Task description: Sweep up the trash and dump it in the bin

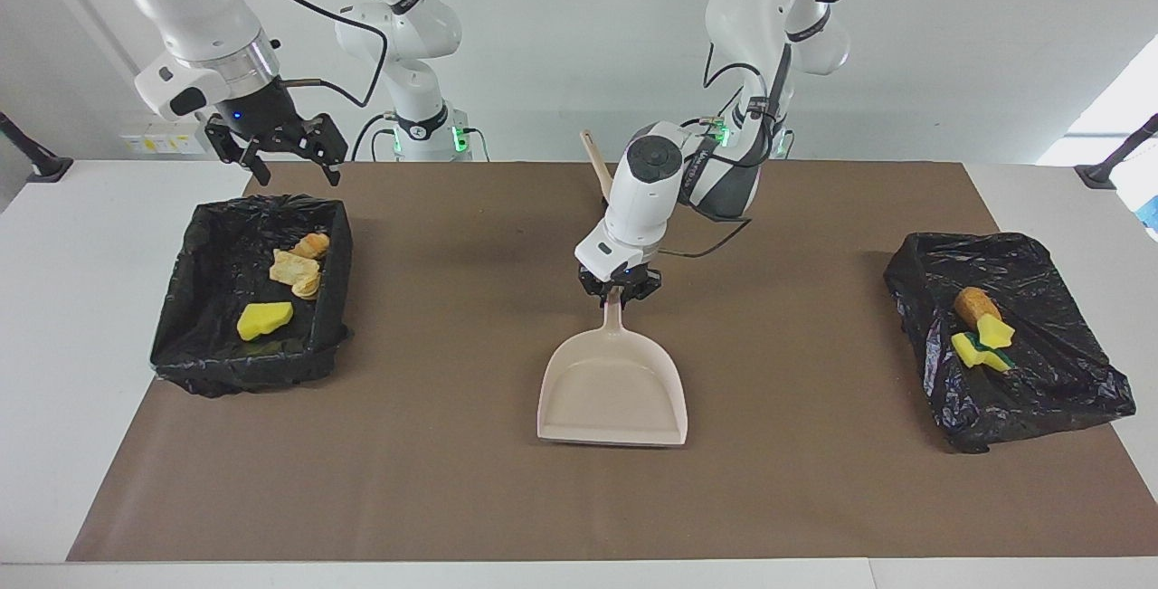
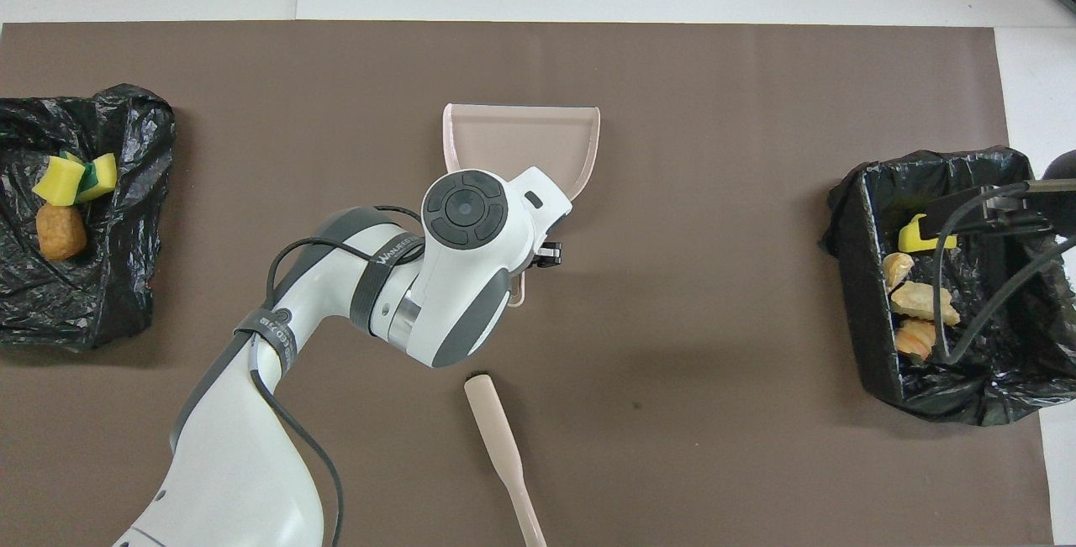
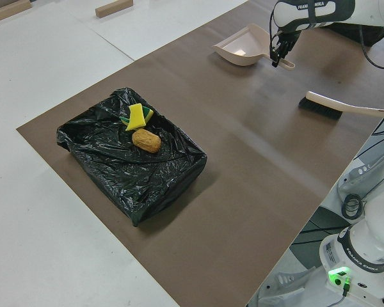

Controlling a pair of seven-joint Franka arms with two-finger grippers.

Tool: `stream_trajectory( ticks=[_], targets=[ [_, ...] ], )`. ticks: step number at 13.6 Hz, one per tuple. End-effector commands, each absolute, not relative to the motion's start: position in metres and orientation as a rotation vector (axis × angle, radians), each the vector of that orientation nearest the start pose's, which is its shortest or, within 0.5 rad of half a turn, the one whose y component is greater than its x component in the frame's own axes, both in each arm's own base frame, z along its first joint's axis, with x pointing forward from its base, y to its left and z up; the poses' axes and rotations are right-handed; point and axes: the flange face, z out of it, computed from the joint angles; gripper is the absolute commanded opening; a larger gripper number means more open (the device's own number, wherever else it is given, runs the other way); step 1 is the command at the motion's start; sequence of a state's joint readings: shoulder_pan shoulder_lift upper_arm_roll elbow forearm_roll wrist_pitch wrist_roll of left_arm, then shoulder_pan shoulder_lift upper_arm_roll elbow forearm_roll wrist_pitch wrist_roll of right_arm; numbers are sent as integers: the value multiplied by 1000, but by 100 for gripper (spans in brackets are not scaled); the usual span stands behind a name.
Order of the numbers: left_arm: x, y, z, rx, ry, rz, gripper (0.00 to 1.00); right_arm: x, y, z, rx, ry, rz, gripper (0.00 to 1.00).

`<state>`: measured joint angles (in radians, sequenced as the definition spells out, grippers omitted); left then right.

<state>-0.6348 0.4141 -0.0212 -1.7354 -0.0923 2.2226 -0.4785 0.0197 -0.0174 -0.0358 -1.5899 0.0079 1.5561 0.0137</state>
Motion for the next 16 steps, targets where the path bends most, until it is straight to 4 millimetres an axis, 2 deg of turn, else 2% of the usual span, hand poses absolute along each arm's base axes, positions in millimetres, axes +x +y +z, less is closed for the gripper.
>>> stream_trajectory(
  ticks=[1, 3, 4, 8, 11, 12, 15, 16],
  targets=[
    [526, -403, 357, -3243, 187, -26, 100, 538, -6, 626, -3116, 74, 34, 100],
    [527, -401, 361, -3243, 172, -23, 100, 538, -6, 626, -3116, 74, 31, 100],
    [532, -392, 374, -3249, 147, -42, 100, 538, -6, 626, -3115, 74, 34, 100],
    [549, -333, 428, -3240, 12, -18, 100, 538, 3, 626, -3116, 50, 34, 100],
    [560, -264, 471, -3228, -110, 8, 100, 538, 5, 626, -3116, 47, 34, 100],
    [565, -232, 485, -3224, -143, 19, 100, 538, 5, 625, -3116, 47, 34, 100],
    [571, -153, 507, -3217, -87, 77, 100, 538, 5, 625, -3116, 45, 37, 100],
    [572, -133, 510, -3216, -40, 100, 100, 537, 4, 625, -3116, 47, 39, 100]
  ],
)
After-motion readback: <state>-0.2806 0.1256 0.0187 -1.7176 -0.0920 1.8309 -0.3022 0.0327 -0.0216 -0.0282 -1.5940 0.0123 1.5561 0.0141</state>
